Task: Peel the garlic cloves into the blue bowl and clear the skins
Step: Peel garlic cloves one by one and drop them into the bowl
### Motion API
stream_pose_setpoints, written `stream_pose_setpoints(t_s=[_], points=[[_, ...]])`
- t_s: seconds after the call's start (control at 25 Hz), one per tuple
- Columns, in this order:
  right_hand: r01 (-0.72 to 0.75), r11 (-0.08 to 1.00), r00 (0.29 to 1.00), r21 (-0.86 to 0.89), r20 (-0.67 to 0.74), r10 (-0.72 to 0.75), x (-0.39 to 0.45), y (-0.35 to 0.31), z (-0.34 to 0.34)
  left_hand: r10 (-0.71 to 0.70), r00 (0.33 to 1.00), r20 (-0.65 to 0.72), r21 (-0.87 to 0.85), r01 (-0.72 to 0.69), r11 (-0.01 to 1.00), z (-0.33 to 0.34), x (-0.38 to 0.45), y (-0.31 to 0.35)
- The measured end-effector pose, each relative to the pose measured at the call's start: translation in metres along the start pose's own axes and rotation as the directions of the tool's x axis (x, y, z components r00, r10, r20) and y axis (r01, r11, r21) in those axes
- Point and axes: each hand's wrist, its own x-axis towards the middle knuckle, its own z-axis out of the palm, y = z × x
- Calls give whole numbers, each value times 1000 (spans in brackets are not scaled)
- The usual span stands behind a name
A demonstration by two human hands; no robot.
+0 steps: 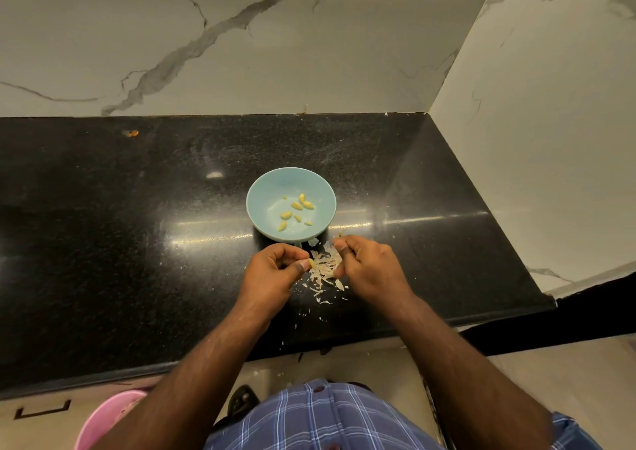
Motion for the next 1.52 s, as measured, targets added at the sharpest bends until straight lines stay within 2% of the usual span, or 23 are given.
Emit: stream_pose_setpoints(t_s=[0.08, 0.16, 0.24, 0.36, 0.48, 0.64, 0.72, 0.88, 1.04, 1.16, 1.32, 1.52], points=[[-1, 993, 991, 122, 130, -15, -2, -6, 3, 4, 1000, 12, -43, -4, 999, 1, 0, 1], [24, 976, 984, 216, 169, -62, -4, -10, 8, 21, 1000, 20, -58, -20, 998, 2, -3, 4], [-4, 965, 992, 262, 121, -29, -3, -9, 11, 39, 999, 12, -11, -39, 999, 1, -4, 7], [-107, 950, 994, 292, 25, 104, 2, -3, 6, 102, 994, 29, 245, -106, 964, -6, -1, 5], [-123, 960, 992, 252, 26, 120, 2, -1, 1, 140, 986, 88, 405, -163, 900, -11, 0, 3], [-172, 970, 984, 171, 67, 163, 2, -2, 3, 171, 982, 77, 485, -187, 854, -17, 1, 4], [-177, 962, 983, 210, 85, 163, 2, -2, 2, 212, 976, 56, 524, -209, 826, -23, 1, 4], [-173, 929, 985, 328, 34, 171, 2, -3, -1, 177, 982, -62, 447, -131, 885, -38, 6, 3], [-144, 944, 987, 298, -22, 158, 6, -9, 1, 183, 975, -125, 453, -108, 885, -52, 4, 1], [-126, 945, 988, 301, -53, 148, 21, -21, 4, 126, 982, -141, 414, -58, 908, -62, 2, -5], [-45, 983, 992, 180, -110, 66, 53, -42, 8, 87, 987, -135, 540, 0, 842, -71, -4, -11], [0, 998, 993, 60, -115, 7, 64, -57, 15, 46, 996, -73, 587, 5, 810, -76, -10, -18]])
